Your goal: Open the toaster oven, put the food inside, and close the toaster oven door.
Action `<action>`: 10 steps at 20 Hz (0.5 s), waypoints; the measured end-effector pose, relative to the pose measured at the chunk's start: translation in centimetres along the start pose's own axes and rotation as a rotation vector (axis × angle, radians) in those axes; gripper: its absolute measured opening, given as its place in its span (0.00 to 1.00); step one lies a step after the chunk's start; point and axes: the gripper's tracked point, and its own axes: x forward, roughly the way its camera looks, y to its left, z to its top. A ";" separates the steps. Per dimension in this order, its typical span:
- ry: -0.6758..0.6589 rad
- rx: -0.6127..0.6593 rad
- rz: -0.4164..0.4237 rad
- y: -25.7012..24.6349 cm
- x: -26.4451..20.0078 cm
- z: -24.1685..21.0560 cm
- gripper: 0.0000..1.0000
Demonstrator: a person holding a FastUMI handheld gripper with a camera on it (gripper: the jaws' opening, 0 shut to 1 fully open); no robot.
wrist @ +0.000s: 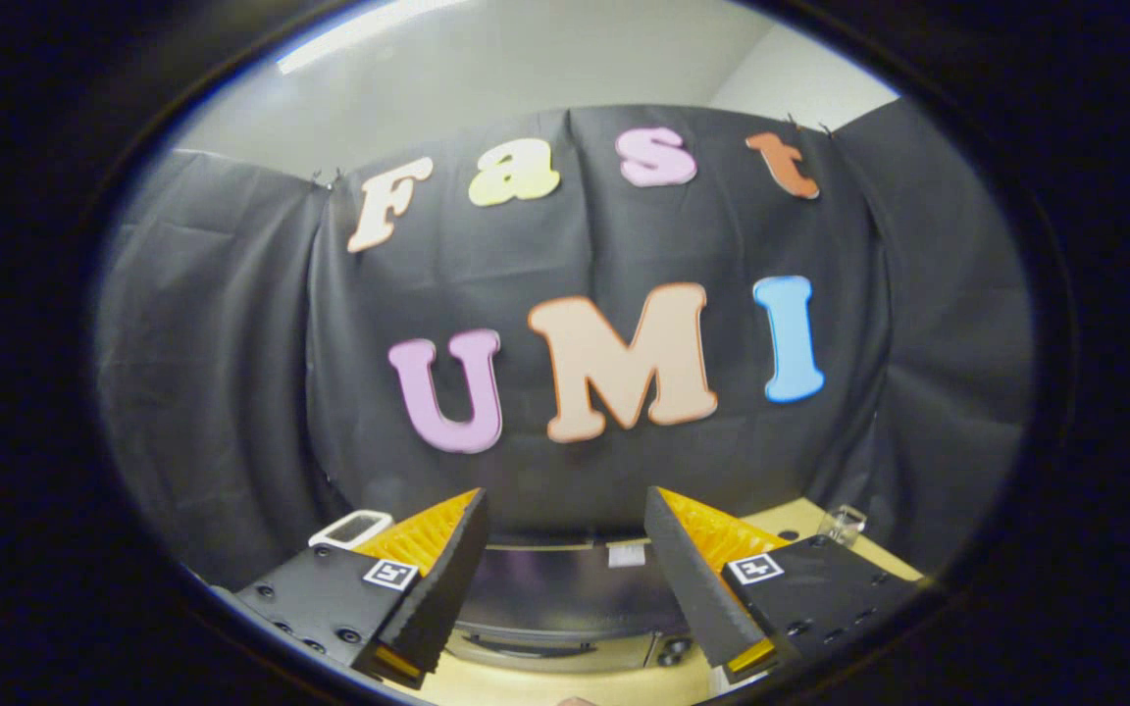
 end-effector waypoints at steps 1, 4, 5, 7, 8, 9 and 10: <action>-0.021 -0.002 -0.002 -0.3 -0.1 2.0 0.99; -0.060 -0.025 0.003 -1.2 0.1 6.1 0.99; -0.058 -0.011 0.010 -1.3 0.1 7.0 0.98; -0.077 0.010 0.013 -2.1 0.1 8.7 0.98; -0.093 0.012 0.010 -2.9 0.2 9.7 0.98; -0.101 0.011 0.008 -3.4 0.2 10.4 0.98; -0.108 0.010 0.005 -3.7 0.1 10.6 0.98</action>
